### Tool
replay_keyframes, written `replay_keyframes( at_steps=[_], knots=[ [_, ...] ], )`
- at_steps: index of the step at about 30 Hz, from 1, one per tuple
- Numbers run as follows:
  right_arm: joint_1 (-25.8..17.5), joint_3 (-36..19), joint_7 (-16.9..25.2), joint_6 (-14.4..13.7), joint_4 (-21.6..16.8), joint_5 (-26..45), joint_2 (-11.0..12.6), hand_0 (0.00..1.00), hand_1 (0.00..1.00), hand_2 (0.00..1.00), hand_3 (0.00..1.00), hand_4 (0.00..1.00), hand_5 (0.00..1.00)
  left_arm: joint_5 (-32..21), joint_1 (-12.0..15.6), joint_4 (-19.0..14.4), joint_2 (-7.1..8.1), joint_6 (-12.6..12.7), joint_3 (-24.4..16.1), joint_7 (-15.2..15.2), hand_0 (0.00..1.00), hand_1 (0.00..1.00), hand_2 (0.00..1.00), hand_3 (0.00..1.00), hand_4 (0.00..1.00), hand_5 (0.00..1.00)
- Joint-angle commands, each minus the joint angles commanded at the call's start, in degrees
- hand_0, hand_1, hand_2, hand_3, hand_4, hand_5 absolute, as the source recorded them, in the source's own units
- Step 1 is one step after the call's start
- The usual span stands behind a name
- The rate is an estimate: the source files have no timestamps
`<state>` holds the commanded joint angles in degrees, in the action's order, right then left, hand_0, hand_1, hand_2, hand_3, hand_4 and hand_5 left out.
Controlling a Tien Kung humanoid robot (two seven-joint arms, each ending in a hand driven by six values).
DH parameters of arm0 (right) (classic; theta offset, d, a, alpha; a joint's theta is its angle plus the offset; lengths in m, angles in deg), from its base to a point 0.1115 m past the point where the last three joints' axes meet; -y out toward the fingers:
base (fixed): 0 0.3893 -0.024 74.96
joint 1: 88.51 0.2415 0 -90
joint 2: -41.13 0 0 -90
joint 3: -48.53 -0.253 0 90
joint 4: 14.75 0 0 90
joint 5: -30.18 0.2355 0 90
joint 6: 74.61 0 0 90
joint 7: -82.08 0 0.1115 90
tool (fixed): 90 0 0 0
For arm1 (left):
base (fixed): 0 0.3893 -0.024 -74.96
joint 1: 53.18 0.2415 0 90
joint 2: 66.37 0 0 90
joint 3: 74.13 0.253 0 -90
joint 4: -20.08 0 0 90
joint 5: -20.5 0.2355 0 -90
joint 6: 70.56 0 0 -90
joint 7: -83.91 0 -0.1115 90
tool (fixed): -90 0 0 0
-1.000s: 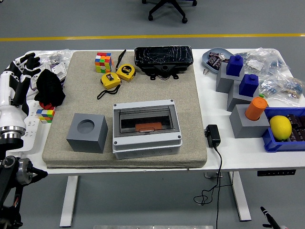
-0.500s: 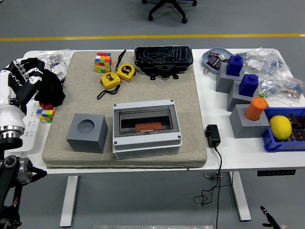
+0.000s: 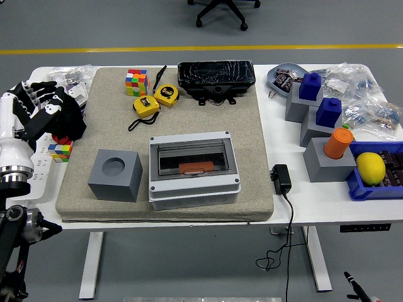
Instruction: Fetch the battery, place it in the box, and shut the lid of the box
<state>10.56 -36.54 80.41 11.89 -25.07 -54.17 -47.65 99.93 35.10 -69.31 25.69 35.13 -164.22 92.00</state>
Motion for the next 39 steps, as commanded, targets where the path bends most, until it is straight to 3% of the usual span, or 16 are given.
replay_keyframes(
  at_steps=[18, 27, 28, 33, 34, 39],
  knots=[
    [0.07, 0.29, -0.05, 0.00, 0.00, 0.26, 0.19, 0.928, 0.788, 0.740, 0.782, 0.998, 0.998, 0.89, -0.03, -0.09, 0.16, -0.50, 0.34, -0.65, 0.590, 0.599, 0.545, 0.360, 0.793, 0.170],
    [0.14, 0.29, -0.07, -0.02, 0.00, 0.21, 0.24, 0.928, 0.788, 0.739, 0.782, 0.998, 0.998, -1.57, -0.18, 0.28, 0.20, -0.34, 0.33, 0.22, 0.584, 0.598, 0.549, 0.351, 0.764, 0.165],
    [0.14, 0.24, -0.07, -0.03, 0.00, 0.18, 0.25, 0.929, 0.788, 0.739, 0.782, 0.998, 0.998, -1.72, -0.18, 0.29, 0.20, -0.39, 0.33, 0.25, 0.591, 0.641, 0.565, 0.473, 0.771, 0.328],
    [0.16, 0.27, -0.07, -0.03, 0.00, 0.21, 0.29, 0.929, 0.788, 0.739, 0.782, 0.998, 0.998, -2.31, -0.16, 0.33, 0.21, -0.66, 0.39, 0.28, 0.591, 0.641, 0.565, 0.473, 0.771, 0.328],
    [0.17, 0.32, -0.06, -0.04, 0.00, 0.28, 0.29, 0.928, 0.788, 0.739, 0.782, 0.998, 0.998, -2.66, -0.16, 0.35, 0.21, -0.82, 0.39, 0.34, 0.595, 0.648, 0.574, 0.516, 0.872, 0.428],
    [0.18, 0.43, -0.05, -0.05, 0.00, 0.38, 0.29, 0.928, 0.788, 0.739, 0.782, 0.998, 0.998, -3.30, -0.17, 0.40, 0.24, -0.99, 0.43, 0.45, 0.595, 0.648, 0.574, 0.516, 0.872, 0.428]
  ],
)
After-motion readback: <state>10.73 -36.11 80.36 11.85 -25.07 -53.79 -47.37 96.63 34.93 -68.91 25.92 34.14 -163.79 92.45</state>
